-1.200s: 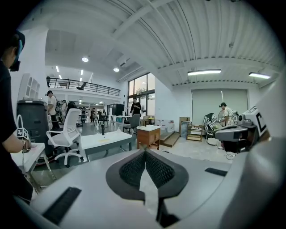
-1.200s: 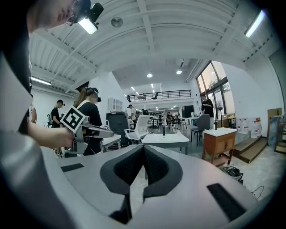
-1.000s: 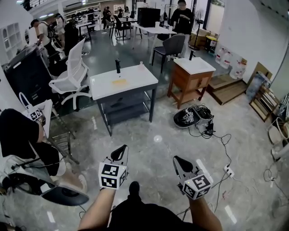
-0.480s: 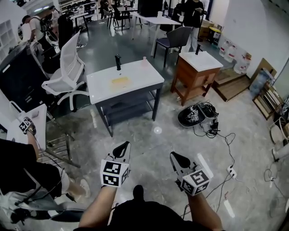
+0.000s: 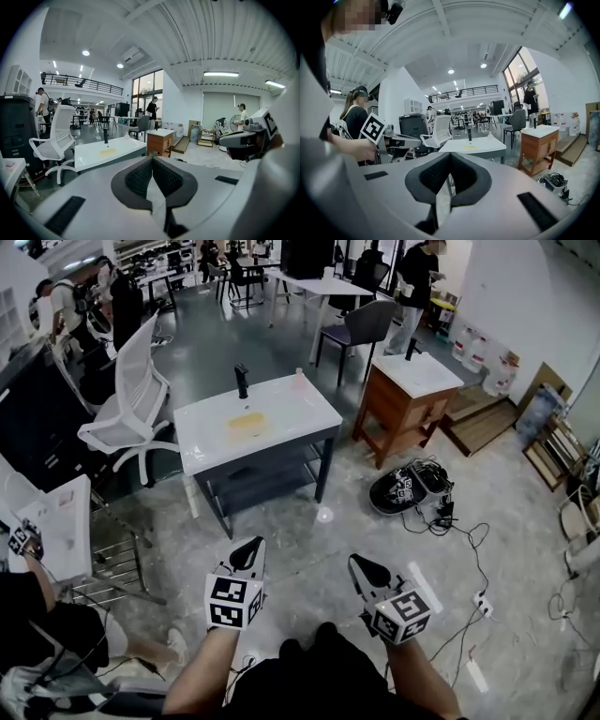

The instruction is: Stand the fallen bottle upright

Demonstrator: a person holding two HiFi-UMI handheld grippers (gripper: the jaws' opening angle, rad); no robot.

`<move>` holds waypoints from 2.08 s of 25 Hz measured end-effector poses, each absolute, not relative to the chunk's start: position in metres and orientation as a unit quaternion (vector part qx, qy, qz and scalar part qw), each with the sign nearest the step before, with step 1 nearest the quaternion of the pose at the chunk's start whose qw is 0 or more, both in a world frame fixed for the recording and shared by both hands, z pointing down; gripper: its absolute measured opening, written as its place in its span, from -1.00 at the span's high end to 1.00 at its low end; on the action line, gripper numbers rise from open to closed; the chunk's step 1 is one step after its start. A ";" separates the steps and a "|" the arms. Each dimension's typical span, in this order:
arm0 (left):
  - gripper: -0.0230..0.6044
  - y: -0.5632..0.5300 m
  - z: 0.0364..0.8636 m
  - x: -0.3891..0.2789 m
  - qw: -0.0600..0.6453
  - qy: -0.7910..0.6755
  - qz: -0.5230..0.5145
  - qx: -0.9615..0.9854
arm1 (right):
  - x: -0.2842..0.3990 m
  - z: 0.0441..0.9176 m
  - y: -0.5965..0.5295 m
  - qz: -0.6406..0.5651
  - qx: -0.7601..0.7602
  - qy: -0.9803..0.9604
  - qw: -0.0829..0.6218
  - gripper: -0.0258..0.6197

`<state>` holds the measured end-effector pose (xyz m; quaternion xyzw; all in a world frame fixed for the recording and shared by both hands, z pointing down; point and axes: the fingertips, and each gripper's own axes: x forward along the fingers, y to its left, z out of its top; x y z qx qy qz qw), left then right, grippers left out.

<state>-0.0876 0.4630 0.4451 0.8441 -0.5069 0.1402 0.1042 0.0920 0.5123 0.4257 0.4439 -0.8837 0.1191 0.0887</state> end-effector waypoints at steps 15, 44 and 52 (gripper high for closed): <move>0.87 0.265 0.467 -0.039 0.128 -0.536 0.160 0.819 | 0.137 0.461 0.289 0.157 0.394 -0.901 0.086 0.88; 0.87 -0.105 0.492 -0.067 0.129 -0.558 0.176 0.801 | 0.100 0.492 -0.066 0.179 0.333 -0.914 0.148 0.88; 0.87 -0.211 0.499 -0.115 0.117 -0.513 0.194 0.828 | 0.000 0.480 -0.179 0.168 0.324 -0.917 0.160 0.88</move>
